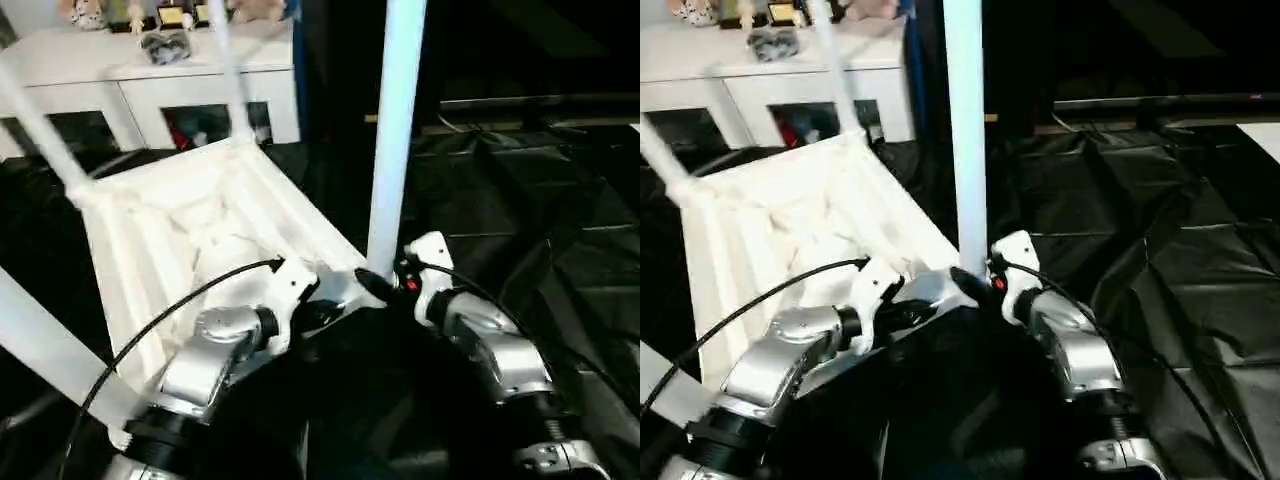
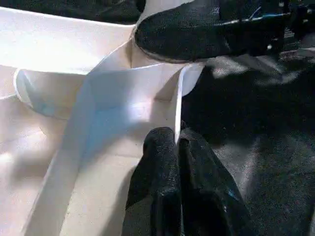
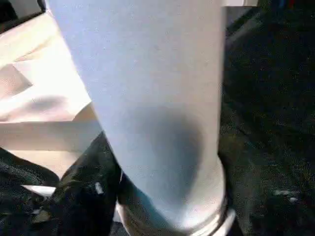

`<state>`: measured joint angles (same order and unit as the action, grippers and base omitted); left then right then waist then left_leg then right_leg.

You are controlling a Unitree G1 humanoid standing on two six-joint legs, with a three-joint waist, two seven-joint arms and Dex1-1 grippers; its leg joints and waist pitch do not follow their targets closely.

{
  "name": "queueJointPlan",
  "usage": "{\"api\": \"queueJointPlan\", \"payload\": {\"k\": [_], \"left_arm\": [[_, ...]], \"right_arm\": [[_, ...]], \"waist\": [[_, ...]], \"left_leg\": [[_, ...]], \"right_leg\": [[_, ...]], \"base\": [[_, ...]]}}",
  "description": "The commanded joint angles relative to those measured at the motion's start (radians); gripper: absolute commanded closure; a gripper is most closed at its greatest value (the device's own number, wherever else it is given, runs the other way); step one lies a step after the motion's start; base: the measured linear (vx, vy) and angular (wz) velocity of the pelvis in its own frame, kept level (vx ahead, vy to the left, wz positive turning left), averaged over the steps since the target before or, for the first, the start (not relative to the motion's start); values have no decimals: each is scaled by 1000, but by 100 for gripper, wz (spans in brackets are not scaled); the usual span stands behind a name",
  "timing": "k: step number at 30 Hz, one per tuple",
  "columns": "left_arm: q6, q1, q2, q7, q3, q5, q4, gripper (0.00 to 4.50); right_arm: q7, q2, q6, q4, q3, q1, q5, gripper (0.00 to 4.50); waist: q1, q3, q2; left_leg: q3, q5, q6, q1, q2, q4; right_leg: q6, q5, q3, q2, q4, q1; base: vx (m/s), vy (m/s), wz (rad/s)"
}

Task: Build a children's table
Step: Rotate leg to tighten

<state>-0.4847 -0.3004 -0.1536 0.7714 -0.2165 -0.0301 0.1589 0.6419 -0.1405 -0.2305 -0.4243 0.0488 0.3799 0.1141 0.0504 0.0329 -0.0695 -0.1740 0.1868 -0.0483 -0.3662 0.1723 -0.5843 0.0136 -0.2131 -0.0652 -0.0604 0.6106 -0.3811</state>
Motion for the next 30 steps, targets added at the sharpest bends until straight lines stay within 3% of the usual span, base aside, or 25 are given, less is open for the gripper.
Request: {"api": "queueJointPlan", "payload": {"k": [1, 3, 7, 12, 15, 18, 21, 30], "left_arm": [[50, -16, 54, 48, -56, -86, -73, 450], [56, -12, 28, 87, -53, -91, -80, 450], [52, -7, -11, 153, -48, -106, -96, 450], [45, -3, -82, 267, -49, -140, -100, 450], [34, -1, -117, 327, -53, -155, -104, 450], [20, 1, -140, 361, -54, -168, -112, 450], [19, 0, -160, 380, -53, -173, -112, 450], [8, 9, -182, 407, -53, -185, -113, 450]], "right_arm": [[119, 35, -24, -36, 149, -26, -1, 104], [160, 2, -17, -14, 145, -28, 2, 83], [258, -52, 28, 17, 148, -36, 4, 83], [456, -152, 39, 99, 175, -61, 55, 83], [569, -204, 9, 155, 196, -81, 93, 83], [608, -224, 9, 173, 204, -90, 103, 83], [649, -241, -6, 179, 214, -94, 112, 83], [702, -265, -63, 219, 228, -111, 137, 156]], "waist": [[7, -42, 25], [9, -43, 25], [12, -47, 24], [24, -46, 22], [39, -45, 21], [43, -44, 21], [42, -43, 20], [50, -47, 22]], "left_leg": [[23, 183, 73, -3, 53, 66], [22, 170, 81, -3, 53, 64], [21, 139, 100, -5, 54, 60], [19, 146, 117, 3, 59, 59], [19, 161, 116, 4, 65, 60], [18, 182, 104, 8, 65, 61], [21, 178, 94, 2, 62, 62], [20, 143, 104, 1, 63, 58]], "right_leg": [[167, -274, 53, -89, -94, 36], [168, -259, 52, -89, -93, 37], [184, -194, 50, -87, -86, 40], [195, -188, 51, -85, -84, 36], [207, -179, 51, -84, -80, 34], [209, -202, 53, -86, -83, 30], [200, -225, 52, -88, -84, 35], [208, -175, 51, -88, -79, 36]], "base": [[0, 0, 0], [0, 0, 0], [0, 0, 0], [0, 0, 0], [0, 0, 0], [0, 0, 0], [0, 0, 0], [0, 0, 0]]}}
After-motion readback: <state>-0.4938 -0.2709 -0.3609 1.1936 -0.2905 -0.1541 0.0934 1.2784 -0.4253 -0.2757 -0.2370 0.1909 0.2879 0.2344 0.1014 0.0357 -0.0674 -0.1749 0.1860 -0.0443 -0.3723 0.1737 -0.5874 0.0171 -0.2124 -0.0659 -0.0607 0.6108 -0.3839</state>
